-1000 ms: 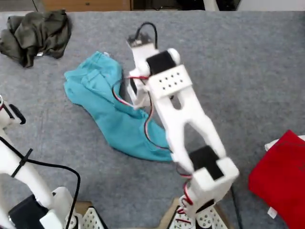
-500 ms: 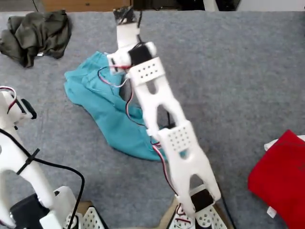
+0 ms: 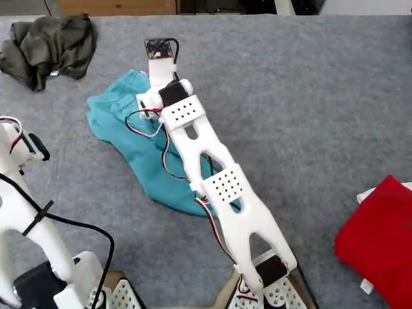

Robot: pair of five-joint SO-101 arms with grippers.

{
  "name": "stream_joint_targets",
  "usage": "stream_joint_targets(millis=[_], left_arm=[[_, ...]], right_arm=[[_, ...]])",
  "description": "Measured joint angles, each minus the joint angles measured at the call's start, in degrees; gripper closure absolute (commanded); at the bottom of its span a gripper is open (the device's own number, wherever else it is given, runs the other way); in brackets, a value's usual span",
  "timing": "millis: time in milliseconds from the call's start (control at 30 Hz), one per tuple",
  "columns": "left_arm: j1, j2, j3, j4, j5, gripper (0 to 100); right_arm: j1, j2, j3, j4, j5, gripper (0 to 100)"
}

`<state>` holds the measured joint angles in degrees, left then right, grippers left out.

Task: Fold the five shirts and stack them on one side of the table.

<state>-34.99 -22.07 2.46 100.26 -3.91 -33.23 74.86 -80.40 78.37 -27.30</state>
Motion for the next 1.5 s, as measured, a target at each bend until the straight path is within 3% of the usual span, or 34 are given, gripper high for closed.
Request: stream_joint_targets(millis=[167,400,733,1067,1267,1500], left_arm=[[0.0,0.0,0.0,0.0,0.0,81],[0.0,0.0,0.0,0.0,0.0,81],[0.88,0.0,0.0,0.0,0.18,81],[15.56,0.0,5.19,-0.09,0.18,81],[22.24,0.0,8.88,-7.3,1.49,80],[28.31,0.0,14.07,-15.56,6.42,80]], right_arm=[[0.18,-0.09,2.29,0.97,0.0,99.7],[2.64,-0.09,1.14,4.92,-0.09,99.2],[11.43,-1.93,-11.34,20.75,-0.09,99.2],[23.74,-15.3,-11.34,22.86,-0.09,99.2],[33.23,-18.11,-11.08,22.95,-0.09,99.2],[39.91,-18.11,1.05,22.95,3.6,99.2]])
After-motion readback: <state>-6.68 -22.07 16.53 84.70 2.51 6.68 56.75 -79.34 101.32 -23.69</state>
